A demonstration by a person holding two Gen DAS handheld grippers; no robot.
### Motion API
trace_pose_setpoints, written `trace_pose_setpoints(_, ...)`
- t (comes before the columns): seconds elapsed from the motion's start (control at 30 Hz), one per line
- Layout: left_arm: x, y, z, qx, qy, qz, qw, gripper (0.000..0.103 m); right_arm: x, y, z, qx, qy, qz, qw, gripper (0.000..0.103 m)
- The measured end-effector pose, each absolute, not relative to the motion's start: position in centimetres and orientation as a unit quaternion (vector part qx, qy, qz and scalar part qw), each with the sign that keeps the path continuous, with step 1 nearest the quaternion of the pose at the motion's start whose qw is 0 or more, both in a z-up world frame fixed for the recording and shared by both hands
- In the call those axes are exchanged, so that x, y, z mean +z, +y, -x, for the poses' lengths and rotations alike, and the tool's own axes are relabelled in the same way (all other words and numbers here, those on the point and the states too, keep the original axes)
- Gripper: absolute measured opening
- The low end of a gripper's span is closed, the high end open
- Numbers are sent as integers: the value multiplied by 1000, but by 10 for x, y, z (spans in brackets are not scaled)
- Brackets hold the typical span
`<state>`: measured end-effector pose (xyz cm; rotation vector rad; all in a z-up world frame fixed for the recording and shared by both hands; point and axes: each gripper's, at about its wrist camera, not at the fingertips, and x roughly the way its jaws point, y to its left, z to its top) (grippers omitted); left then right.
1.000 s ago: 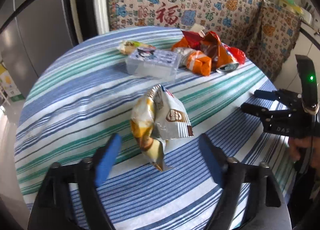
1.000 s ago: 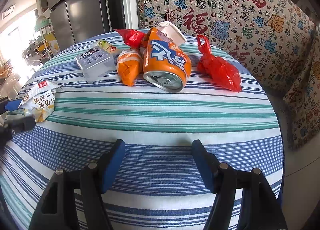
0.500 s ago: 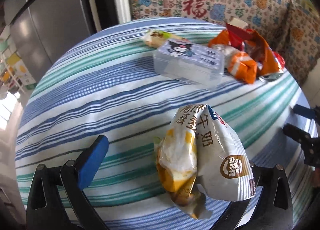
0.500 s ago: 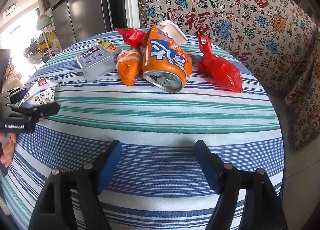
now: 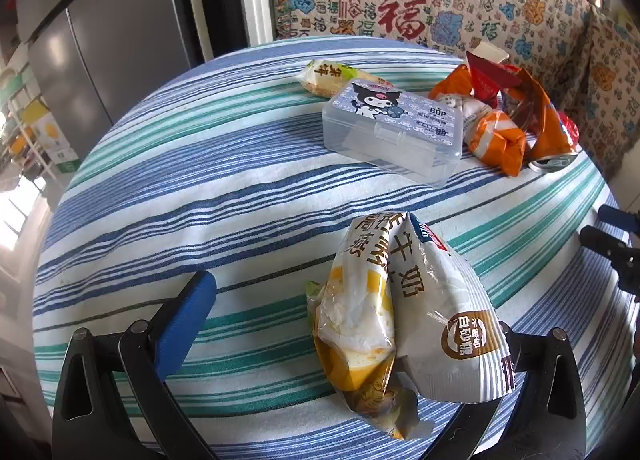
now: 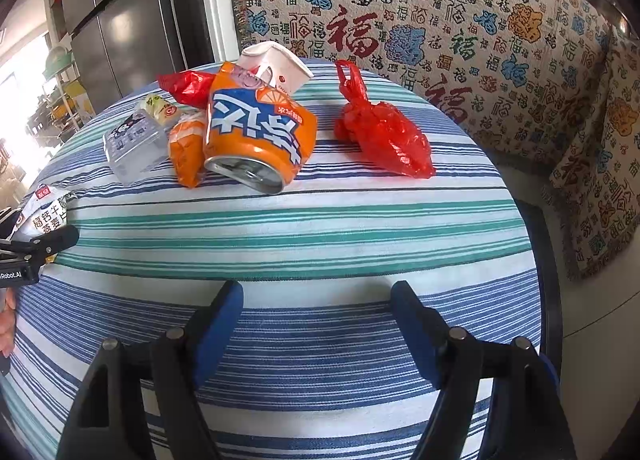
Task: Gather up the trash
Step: 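Reach the right tool to the red plastic bag and close on it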
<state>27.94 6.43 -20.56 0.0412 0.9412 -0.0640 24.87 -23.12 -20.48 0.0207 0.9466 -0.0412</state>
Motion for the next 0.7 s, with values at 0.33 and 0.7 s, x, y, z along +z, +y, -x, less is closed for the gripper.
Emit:
trace_pose_setpoints(0.33, -206, 65, -280, -31, 453, -20, 891, 103, -193, -209, -258, -8, 407, 9, 913, 78)
trace_pose_setpoints(0.7, -206, 64, -282, -30, 453, -18, 891, 103, -180, -182, -310, -18, 384, 37, 923, 78)
